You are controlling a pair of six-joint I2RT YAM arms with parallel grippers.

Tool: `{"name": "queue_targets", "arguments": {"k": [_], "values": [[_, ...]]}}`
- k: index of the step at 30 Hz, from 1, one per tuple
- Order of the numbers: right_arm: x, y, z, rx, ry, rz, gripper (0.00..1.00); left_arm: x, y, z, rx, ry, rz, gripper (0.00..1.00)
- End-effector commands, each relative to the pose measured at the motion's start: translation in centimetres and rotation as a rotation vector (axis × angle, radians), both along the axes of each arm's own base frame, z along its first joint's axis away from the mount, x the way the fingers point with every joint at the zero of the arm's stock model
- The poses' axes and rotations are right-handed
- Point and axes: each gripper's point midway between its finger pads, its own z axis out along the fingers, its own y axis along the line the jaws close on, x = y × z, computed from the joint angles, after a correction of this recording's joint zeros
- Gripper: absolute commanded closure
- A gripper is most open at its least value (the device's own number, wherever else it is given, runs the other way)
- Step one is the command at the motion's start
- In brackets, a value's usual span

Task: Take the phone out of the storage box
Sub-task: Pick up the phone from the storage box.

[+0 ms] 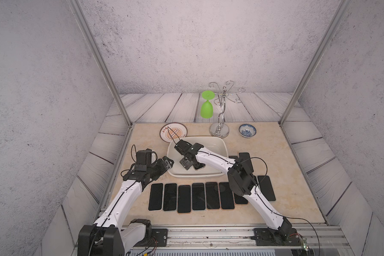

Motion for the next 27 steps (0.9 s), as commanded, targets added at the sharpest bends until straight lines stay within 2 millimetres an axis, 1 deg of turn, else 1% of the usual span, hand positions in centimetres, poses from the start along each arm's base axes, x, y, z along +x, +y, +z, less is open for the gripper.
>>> {"name": "queue_targets", "arguments": {"k": [1, 7, 12, 17, 21, 25, 27], "values": [[0.1, -1.6, -1.5, -0.072, 0.012, -0.030, 0.01, -0.1, 0.0, 0.1, -0.004, -0.018, -0.019, 0.14], [0.0, -2.3, -3.0, -0.050, 0.075, -0.061, 0.01, -0.2, 0.0, -0.1, -0.009, -0.005, -0.020, 0.14], [-0.2, -2.9, -4.6, 0.031, 0.184, -0.113, 0.01, -0.5, 0.2, -0.2, -0.001, -0.001, -0.016, 0.14], [-0.3, -3.4, -6.2, 0.077, 0.263, -0.140, 0.01, -0.6, 0.4, -0.4, 0.004, 0.002, -0.012, 0.14], [-0.6, -2.8, -7.5, 0.134, 0.355, -0.142, 0.01, -0.6, 0.5, -0.4, 0.004, 0.002, -0.008, 0.14], [-0.5, -1.9, -8.3, 0.185, 0.420, -0.142, 0.01, -0.6, 0.7, -0.5, 0.010, 0.005, -0.005, 0.14], [-0.3, -1.9, -8.5, 0.195, 0.440, -0.150, 0.01, -0.6, 0.8, -0.6, 0.013, 0.007, -0.002, 0.14]]}}
